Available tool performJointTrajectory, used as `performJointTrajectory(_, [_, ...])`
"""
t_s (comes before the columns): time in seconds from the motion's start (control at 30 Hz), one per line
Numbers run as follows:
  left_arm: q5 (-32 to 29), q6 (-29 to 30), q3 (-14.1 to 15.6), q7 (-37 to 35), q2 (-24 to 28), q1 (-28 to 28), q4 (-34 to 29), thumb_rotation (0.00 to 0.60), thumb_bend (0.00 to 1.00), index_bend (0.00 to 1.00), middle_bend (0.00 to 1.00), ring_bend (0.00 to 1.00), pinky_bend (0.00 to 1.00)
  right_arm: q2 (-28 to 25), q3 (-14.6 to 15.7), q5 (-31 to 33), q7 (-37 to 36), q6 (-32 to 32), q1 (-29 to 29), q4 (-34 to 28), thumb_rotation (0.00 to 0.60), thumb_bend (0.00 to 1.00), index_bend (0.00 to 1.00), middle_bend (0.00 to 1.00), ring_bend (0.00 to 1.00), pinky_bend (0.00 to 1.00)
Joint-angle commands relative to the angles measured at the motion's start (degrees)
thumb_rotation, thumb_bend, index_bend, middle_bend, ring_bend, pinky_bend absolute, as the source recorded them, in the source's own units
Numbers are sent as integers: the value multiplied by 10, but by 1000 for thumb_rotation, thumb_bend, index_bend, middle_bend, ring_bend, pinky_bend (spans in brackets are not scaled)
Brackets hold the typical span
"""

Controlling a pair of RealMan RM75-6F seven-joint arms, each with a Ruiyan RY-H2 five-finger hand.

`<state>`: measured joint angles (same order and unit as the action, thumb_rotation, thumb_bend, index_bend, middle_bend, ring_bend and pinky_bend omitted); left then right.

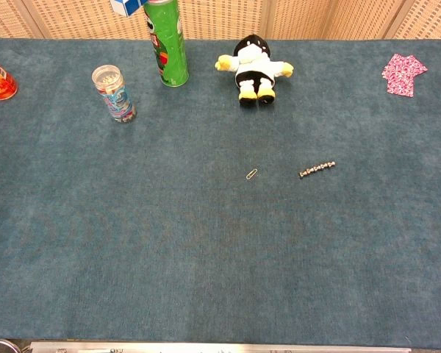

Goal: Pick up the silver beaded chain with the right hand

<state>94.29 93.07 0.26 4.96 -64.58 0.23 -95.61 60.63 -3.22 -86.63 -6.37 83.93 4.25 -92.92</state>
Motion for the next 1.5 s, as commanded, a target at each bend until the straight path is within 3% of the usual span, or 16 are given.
performJointTrajectory(0.03, [-1, -3, 1, -1, -1, 0, 1, 600, 205, 77, 93, 70, 57, -2, 2, -2, -4, -2, 1, -3, 600, 78, 455, 480, 450, 523])
performJointTrajectory(0.27, [-2, 8, 3, -9, -8, 7, 11, 600, 205, 78, 93, 70, 57, -9, 3, -21, -3, -15, 15, -12, 600, 80, 455, 480, 450, 523])
performJointTrajectory(0.47, [-4, 10, 6, -21, -10, 11, 21, 600, 205, 78, 93, 70, 57, -15, 4, -45, 29, -75, 62, -31, 600, 82, 455, 516, 497, 543])
performJointTrajectory(0.73, [-4, 16, 7, -37, -12, 16, 36, 600, 205, 79, 93, 70, 57, 14, -15, -40, 98, -166, 137, -38, 600, 82, 455, 811, 837, 946])
performJointTrajectory(0.8, [-4, 16, 8, -41, -13, 16, 39, 600, 205, 79, 93, 70, 57, 24, -19, -33, 112, -191, 155, -36, 600, 82, 455, 846, 879, 985])
performJointTrajectory(1.03, [-4, 14, 10, -51, -18, 17, 49, 600, 205, 79, 93, 70, 57, 61, -28, 1, 177, -250, 200, -30, 600, 131, 455, 913, 967, 1000])
performJointTrajectory(1.5, [-4, 9, 11, -64, -25, 15, 63, 600, 205, 80, 93, 70, 57, 147, -27, 95, 272, -317, 251, 27, 600, 167, 487, 926, 980, 1000])
